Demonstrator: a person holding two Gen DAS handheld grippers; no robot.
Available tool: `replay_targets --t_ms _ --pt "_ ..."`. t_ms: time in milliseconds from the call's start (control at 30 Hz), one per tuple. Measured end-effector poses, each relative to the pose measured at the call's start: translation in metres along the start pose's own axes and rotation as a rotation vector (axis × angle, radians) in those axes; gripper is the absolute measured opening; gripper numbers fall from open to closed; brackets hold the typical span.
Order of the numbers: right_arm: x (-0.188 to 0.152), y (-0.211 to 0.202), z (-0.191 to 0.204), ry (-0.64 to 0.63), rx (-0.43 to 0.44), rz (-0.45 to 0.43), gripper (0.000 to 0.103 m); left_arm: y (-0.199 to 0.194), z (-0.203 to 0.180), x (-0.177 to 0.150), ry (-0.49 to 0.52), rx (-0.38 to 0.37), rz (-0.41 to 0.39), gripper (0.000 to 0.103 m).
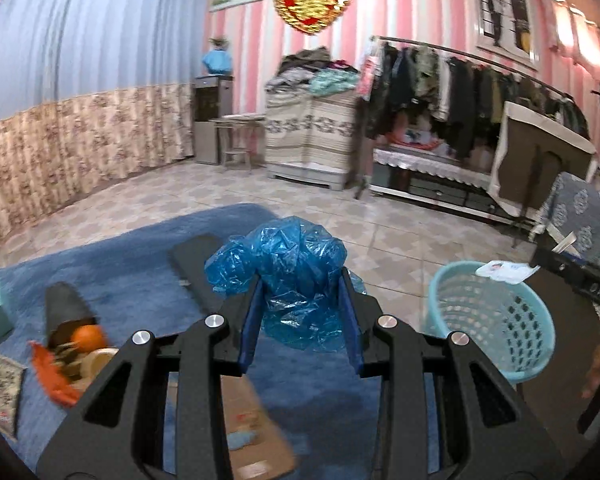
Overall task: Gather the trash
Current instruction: 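Carry the bag and card over the basket and open both grippers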
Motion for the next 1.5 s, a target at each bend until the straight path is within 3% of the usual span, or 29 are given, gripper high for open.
replay_targets --t_ms 333,667,900,967,1100,1233,1400,1500 --pt "-0.026 0.026 -0.056 0.017 -0.097 0.087 0.054 0.047 -0.080 -0.028 0.022 -0.131 0.092 0.034" --pt "-0.035 0.024 -0.083 0.044 -0.095 0.084 0.054 0.090 -0.154 -0.057 0.121 -0.219 0.184 0.034" --pt "-0.038 0.022 -0.092 0.067 -0.100 0.084 0.054 0.105 -0.188 -0.058 0.179 -0.237 0.180 0.037" --pt "-0.039 0.022 -0.096 0.082 -0.102 0.084 0.054 0.111 -0.194 -0.054 0.181 -0.242 0.187 0.040" --pt "-0.041 0.023 -0.099 0.103 -0.102 0.085 0.054 0.117 -0.194 -0.045 0.184 -0.229 0.177 0.073" --pt "-0.043 0.025 -0.101 0.100 -0.099 0.091 0.054 0.120 -0.182 -0.036 0.157 -0.193 0.157 0.086" --pt "-0.045 0.028 -0.098 0.097 -0.093 0.094 0.054 0.121 -0.152 -0.024 0.104 -0.104 0.118 0.097" --pt "-0.044 0.034 -0.092 0.094 -0.084 0.095 0.054 0.120 -0.135 -0.020 0.088 -0.055 0.104 0.098"
Point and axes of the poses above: each gripper's, at about its wrist camera, not at the fingertips, and y roughly the way its jaws point, z to its left, x to its top, the point moved 2 cm from there along y, roughly the way its jaws point, and after that the axes turned 12 degrees about -y, right-handed, at the moved point
